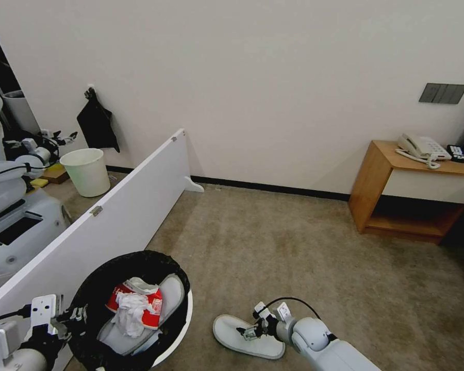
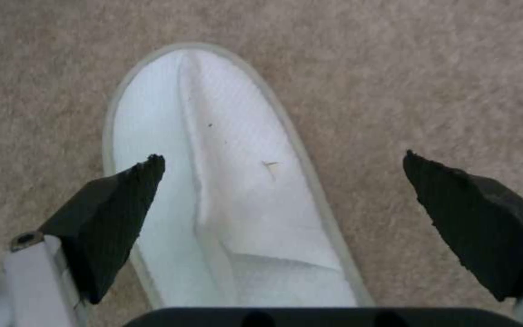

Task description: Pick up the trash bin, then pick up the garbage from the floor and place it into the trash bin.

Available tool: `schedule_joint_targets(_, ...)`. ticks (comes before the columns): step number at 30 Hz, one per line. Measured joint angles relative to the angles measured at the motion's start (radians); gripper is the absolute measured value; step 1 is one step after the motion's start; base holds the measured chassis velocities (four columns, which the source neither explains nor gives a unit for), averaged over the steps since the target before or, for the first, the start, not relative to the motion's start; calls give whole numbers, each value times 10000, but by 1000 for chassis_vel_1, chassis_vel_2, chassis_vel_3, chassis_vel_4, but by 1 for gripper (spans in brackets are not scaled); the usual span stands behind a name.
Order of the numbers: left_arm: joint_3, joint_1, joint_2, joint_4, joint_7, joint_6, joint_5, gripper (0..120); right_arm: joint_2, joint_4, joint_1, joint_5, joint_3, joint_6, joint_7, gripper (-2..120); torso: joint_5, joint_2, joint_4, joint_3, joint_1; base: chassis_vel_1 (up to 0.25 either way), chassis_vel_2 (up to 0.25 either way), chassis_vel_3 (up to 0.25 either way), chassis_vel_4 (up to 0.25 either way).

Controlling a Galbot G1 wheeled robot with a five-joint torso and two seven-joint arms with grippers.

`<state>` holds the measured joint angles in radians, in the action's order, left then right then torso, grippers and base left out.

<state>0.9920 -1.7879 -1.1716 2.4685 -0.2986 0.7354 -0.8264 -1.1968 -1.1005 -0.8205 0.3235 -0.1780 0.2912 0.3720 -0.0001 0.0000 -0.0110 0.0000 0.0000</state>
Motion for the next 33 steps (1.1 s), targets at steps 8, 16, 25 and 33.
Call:
schedule_joint_targets(8, 14, 2, 37, -1, 3, 0, -29, 3, -235, 373, 100, -124, -47, -9, 71, 100, 0, 0, 1, 0, 0, 0, 0, 0, 0)
schedule_joint_targets(16, 25, 42, 51, -8, 4, 0, -69, 3, -434, 781, 182, -336, -114, -16, 234, 96, 1, 0, 1, 0, 0, 0, 0, 0, 0)
schedule_joint_targets(25, 28, 47, 58, -13, 3, 0, -91, 3, -399, 965, 162, -465, -70, -115, 325, 64, 1, 0, 0, 0, 0, 0, 0, 0, 0)
schedule_joint_targets(33, 25, 56, 72, -12, 6, 0, -93, 3, -354, 872, 144, -426, -65, -115, 353, 36, 0, 0, 0, 0, 0, 0, 0, 0, 0)
